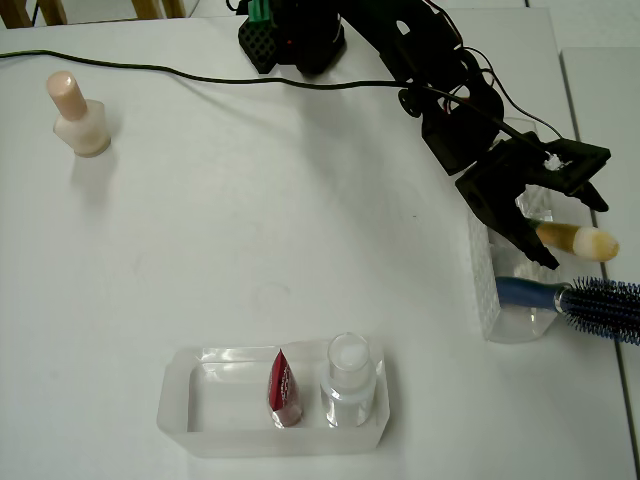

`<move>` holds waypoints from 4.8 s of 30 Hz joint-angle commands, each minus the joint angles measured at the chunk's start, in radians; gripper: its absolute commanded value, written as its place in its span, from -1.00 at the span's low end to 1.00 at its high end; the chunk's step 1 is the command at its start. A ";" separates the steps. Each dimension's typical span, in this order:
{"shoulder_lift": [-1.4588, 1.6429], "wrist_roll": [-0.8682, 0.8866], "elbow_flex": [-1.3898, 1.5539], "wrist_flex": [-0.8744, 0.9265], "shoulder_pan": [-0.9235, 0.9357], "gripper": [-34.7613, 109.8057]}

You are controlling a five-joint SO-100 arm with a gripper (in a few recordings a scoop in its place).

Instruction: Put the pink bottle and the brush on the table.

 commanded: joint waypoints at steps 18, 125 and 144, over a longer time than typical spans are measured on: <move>-0.074 -0.021 -0.107 -0.081 -0.005 -0.19; 0.927 -0.186 0.081 1.408 1.081 -0.52; 0.884 -0.646 0.397 1.080 1.468 -0.52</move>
